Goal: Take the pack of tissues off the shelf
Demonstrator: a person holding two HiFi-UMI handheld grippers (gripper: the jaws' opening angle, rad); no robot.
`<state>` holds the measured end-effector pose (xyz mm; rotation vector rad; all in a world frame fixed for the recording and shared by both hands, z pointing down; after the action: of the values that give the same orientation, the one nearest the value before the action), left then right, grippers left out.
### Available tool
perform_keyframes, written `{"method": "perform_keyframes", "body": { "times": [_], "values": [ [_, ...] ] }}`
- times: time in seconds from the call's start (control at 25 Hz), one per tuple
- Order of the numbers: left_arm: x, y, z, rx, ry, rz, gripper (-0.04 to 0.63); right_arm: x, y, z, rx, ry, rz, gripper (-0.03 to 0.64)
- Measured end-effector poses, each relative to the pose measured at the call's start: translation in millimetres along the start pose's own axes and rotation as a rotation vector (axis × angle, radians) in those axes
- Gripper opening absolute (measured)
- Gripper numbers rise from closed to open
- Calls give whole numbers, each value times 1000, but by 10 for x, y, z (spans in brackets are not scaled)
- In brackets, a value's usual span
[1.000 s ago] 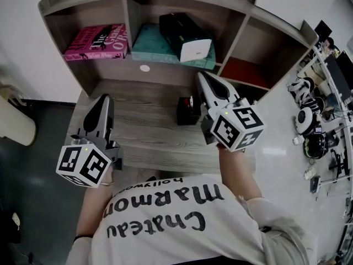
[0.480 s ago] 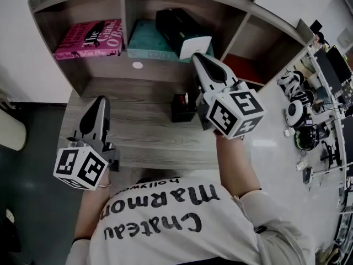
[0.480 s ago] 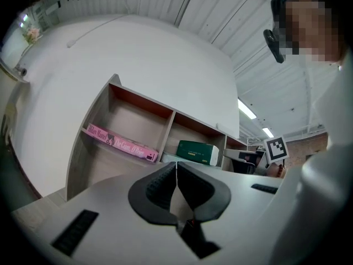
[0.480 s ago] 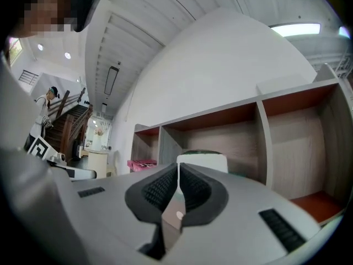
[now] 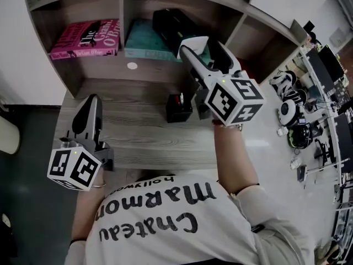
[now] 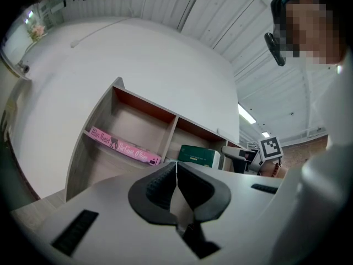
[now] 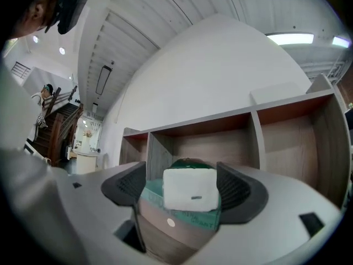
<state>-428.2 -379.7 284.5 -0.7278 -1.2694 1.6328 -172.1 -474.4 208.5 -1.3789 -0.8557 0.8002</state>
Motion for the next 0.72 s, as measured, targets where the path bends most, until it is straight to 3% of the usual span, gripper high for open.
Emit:
{"method": "perform_keyframes", "body": {
  "times": [0.28,0.56,0.72],
  "values": [
    [49,29,98,3,16,-10,21,-206,-23,-82,-24,-19,23,459],
    [116,27,207,8,42,-5,21,-418,-159,-161,-92,-20,79,465],
    [173,21,283,17,56,-1,21,-473,-180,-176,-66,-56,94,444]
  ]
}}
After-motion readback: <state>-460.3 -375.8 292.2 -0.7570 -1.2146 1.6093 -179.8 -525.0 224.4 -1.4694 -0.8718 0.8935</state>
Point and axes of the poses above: the fingertips, and each gripper's own axes: x backward along the fingers, z to its left, y out of its top, the point moved 2 cm from there along x, backward along the fingers, and after that the axes turned 4 degrees about z, right-handed, at the moved point
